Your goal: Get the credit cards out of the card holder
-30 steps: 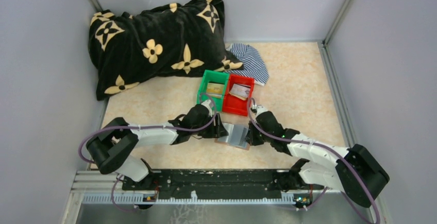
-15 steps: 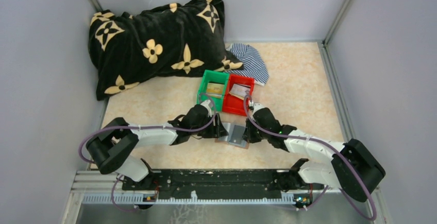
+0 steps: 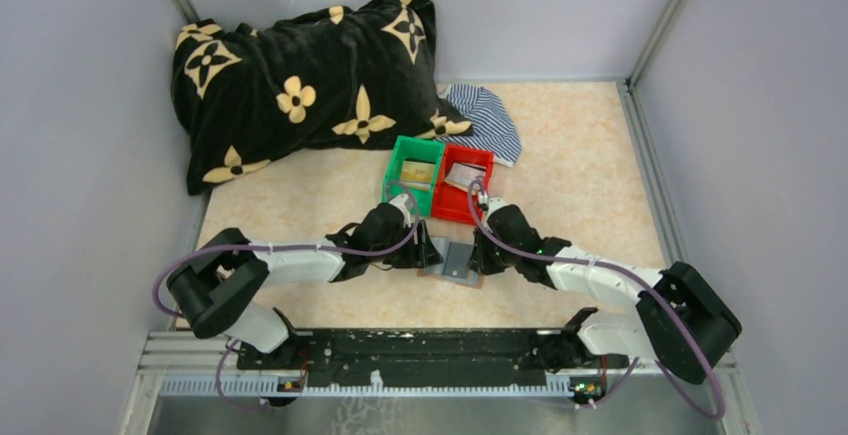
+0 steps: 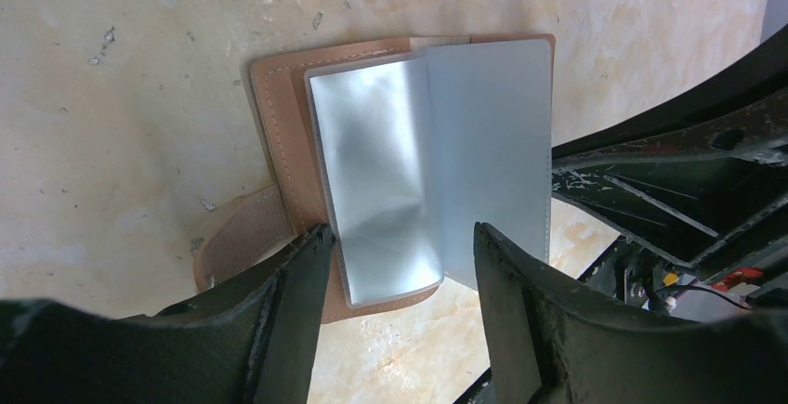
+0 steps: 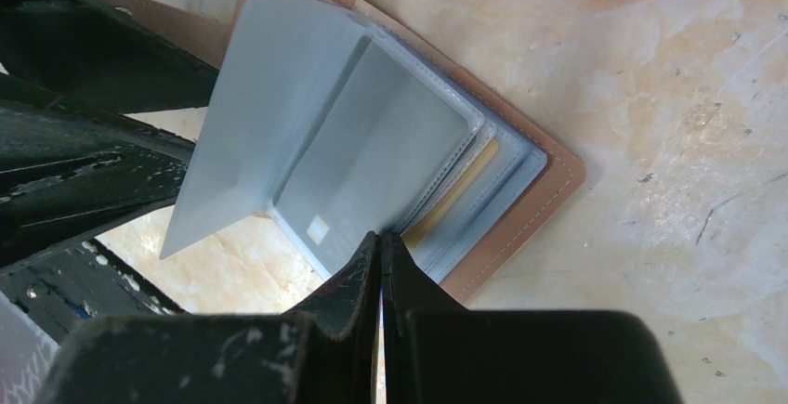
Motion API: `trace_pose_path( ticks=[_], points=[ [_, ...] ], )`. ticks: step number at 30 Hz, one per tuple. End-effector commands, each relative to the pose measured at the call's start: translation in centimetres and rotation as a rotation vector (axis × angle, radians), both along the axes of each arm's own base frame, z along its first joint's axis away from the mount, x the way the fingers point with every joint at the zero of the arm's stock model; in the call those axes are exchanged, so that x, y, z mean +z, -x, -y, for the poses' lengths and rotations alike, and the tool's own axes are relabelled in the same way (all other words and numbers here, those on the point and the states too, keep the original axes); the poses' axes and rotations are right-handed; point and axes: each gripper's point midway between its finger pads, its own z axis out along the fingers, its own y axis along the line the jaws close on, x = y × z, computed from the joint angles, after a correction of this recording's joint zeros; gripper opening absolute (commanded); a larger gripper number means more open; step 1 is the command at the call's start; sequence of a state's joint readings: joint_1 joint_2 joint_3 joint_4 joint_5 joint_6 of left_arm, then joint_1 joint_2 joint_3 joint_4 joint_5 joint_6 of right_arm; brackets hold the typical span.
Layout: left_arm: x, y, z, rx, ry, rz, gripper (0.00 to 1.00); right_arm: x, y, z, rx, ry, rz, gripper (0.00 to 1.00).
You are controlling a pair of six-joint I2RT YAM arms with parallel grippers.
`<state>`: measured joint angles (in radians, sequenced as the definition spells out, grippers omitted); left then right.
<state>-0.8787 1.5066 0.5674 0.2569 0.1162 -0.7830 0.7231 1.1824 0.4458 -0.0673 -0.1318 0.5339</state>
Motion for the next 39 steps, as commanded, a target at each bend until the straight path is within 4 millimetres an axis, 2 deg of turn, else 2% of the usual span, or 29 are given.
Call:
trace_pose_path(
  ticks=[1, 4, 9, 20, 22, 29, 32, 35, 39],
  points=[
    [-2.0, 1.4, -1.4, -0.023, -0.07, -0.041, 0.65, 5.8, -2.4, -4.5, 0.064, -0.208, 0.121, 0.0],
    [-2.0, 1.4, -1.5, -0.02, -0.071, -0.034, 0.65, 6.9, -2.8, -4.6, 0.068, -0.208, 0.148, 0.0],
    [-2.3, 1.4, -1.2, -0.031, -0.069, -0.044, 0.65, 7.5, -3.3, -4.7, 0.08, -0.187, 0.169, 0.0],
    [-1.6, 1.5, -1.7, -0.023, -0.071, -0.026, 0.64, 6.6, -3.7, -5.9, 0.112, -0.199, 0.15, 0.0],
    [-0.5, 1.3, -1.8, -0.017, -0.053, 0.004, 0.64, 6.5, -3.7, -6.1, 0.117, -0.201, 0.145, 0.0],
    [5.9, -0.8, -3.1, 0.033, -0.044, 0.199, 0.64, 6.0, -3.7, -6.2, 0.104, -0.206, 0.132, 0.0],
    [6.8, -1.3, -3.5, 0.046, -0.052, 0.241, 0.65, 5.5, -3.9, -5.0, 0.057, -0.162, 0.125, 0.0],
    [7.2, -1.1, -2.6, 0.005, -0.032, 0.239, 0.65, 4.6, -3.8, -3.9, 0.029, -0.122, 0.114, 0.0],
    [9.4, -1.0, -0.8, -0.054, 0.062, 0.27, 0.65, 3.8, -3.3, -2.8, 0.006, -0.099, 0.102, 0.0]
  ],
)
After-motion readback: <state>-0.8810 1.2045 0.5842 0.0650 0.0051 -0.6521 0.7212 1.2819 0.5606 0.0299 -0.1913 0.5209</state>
